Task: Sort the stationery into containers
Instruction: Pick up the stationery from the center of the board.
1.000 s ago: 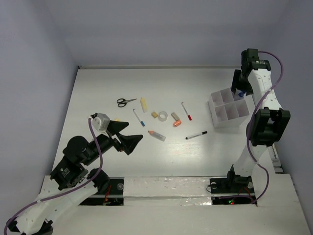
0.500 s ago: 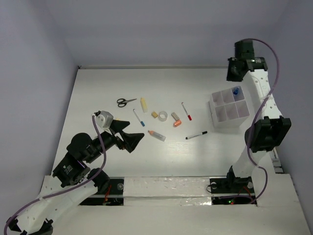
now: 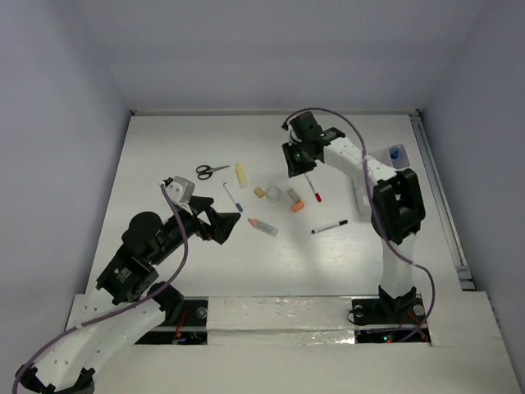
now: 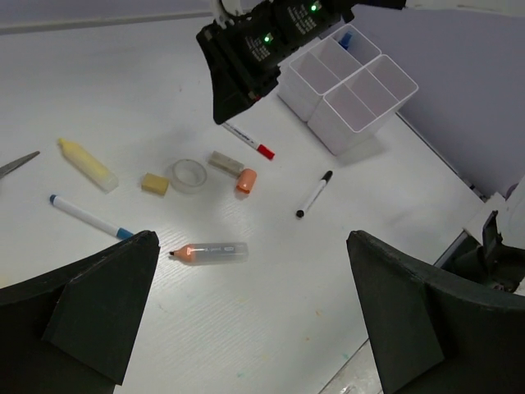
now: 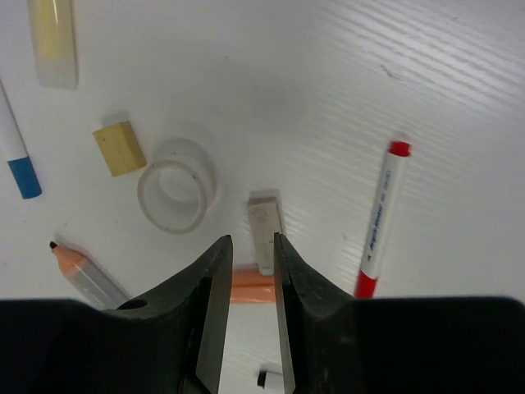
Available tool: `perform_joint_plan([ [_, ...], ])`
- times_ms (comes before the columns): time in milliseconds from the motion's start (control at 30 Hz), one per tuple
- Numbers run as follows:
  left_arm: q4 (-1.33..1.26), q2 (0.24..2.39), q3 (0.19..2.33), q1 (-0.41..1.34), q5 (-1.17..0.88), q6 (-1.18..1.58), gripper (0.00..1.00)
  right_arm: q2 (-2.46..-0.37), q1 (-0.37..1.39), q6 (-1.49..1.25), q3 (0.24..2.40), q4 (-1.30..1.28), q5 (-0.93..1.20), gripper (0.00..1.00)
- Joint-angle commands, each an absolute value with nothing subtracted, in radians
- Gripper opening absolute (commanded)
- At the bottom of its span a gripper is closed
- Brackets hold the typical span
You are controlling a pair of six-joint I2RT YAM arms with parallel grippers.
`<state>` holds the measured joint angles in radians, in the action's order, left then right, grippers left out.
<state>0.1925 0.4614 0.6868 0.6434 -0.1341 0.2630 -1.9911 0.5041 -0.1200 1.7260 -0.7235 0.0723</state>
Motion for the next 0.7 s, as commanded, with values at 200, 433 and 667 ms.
perform_joint_plan([
  [200,0.164,0.491,0.699,0.604,-0.127,0.242,0.99,-2.126,0.577,-0.107,1.802,-0.641,0.132,0.35],
  [433,0.156,0.509,0.703,0.595,-0.130,0.239,0.99,-2.181,0.606,-0.112,1.812,-0.623,0.123,0.35],
  [667,0.156,0.508,0.703,0.595,-0.133,0.238,0.99,-2.246,0.606,-0.106,1.845,-0.630,0.070,0.30],
])
